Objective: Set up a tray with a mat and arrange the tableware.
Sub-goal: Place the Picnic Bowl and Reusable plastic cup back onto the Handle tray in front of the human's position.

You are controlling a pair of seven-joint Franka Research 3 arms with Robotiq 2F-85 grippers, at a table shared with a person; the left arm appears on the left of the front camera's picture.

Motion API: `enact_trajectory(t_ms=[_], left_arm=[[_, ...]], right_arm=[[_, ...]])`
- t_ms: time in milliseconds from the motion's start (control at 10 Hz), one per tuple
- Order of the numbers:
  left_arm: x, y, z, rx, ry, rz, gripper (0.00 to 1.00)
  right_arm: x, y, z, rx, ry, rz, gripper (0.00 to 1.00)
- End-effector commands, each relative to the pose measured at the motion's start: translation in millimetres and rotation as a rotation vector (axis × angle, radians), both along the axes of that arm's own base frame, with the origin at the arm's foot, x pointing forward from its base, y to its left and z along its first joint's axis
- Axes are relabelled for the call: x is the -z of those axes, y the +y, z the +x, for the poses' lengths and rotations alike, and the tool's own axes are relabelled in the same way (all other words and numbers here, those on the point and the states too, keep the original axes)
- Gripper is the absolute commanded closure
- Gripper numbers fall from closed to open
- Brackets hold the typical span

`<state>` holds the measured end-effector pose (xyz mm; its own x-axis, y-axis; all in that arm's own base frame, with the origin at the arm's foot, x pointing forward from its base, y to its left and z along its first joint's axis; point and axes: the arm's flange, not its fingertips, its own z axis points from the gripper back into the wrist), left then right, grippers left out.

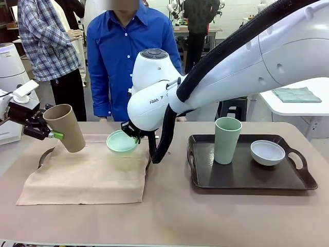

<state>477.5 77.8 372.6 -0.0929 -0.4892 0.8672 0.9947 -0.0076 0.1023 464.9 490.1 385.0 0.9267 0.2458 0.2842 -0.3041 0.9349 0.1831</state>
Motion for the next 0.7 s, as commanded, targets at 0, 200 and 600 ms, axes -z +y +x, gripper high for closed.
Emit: enact_trajectory(t_ms=[0,200,600], left_arm=[[13.5,-6.0,9.5,-0.004,0.002,-0.020,0.13],[24.1,-13.1,22.1,-0.013,0.027,-0.010,0.13],[47.7,-21.7,37.6,-0.057,0.110,0.063,0.13]], right_arm=[[16.0,3.6,5.3,-0.048,0.043,0.015,0.96],[27.7,11.5,13.3,-0.074,0.056,0.004,0.96],[46.2,14.3,23.0,-0.089,0.077,-0.002,0.96]])
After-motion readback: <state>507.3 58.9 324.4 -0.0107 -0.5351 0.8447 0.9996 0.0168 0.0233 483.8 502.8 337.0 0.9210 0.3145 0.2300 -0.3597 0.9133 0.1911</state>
